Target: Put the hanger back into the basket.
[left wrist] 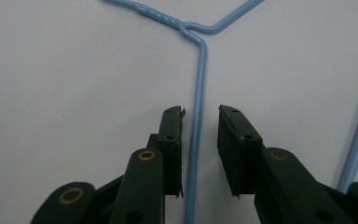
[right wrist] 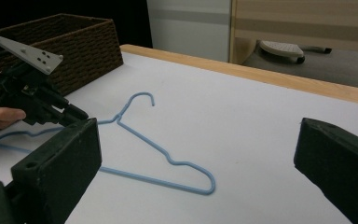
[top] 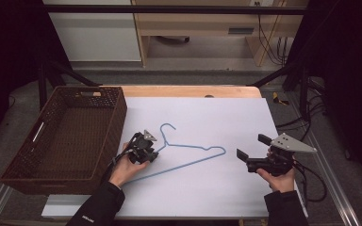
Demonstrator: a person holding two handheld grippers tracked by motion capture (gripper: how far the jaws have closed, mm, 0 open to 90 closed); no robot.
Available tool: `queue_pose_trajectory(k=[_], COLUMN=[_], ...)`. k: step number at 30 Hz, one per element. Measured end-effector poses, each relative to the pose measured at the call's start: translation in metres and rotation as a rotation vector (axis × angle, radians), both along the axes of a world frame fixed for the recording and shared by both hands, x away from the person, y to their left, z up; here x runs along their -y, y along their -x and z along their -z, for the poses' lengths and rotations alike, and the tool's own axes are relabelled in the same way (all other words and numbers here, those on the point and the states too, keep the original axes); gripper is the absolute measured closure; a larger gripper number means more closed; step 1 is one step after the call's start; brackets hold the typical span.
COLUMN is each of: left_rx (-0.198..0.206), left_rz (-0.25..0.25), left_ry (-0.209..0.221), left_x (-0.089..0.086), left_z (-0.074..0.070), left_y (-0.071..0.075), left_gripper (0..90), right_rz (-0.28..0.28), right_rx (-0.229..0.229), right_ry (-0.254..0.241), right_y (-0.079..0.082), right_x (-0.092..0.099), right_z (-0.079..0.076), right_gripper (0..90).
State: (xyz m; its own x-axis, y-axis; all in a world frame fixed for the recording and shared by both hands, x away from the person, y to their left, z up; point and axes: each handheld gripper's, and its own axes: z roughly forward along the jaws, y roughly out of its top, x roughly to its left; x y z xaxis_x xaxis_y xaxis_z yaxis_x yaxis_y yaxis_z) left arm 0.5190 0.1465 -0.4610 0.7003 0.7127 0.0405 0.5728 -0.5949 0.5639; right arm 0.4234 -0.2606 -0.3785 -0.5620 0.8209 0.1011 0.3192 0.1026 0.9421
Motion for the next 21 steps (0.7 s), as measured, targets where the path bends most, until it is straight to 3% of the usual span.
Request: queue_pose_trajectory(k=[8,11,21], left_rx=[-0.019,-0.023,0.007], left_rz=[-0.004,-0.002,0.014], left_ry=[-0.014,-0.023,-0.065], left_x=[0.0018,0.0029,0.0071], left_z=[-0.0013,-0.0019,-0.0024], left_y=[-0.0013,-0.0007,0.0023], left_gripper=[77.8,85.1,86.6], right_rz=[-0.001,-0.002,-0.008], right_rx=[-0.003,-0.004,-0.005], right_ry=[0.005,0.004,0.010], right_y=[-0.0005,-0.0010,-0.0015], right_x=[-0.0005,-0.0014,-0.0020], right_z=[0.0005,0.0010,0.0016], right_gripper=[1.3,1.3,1.3])
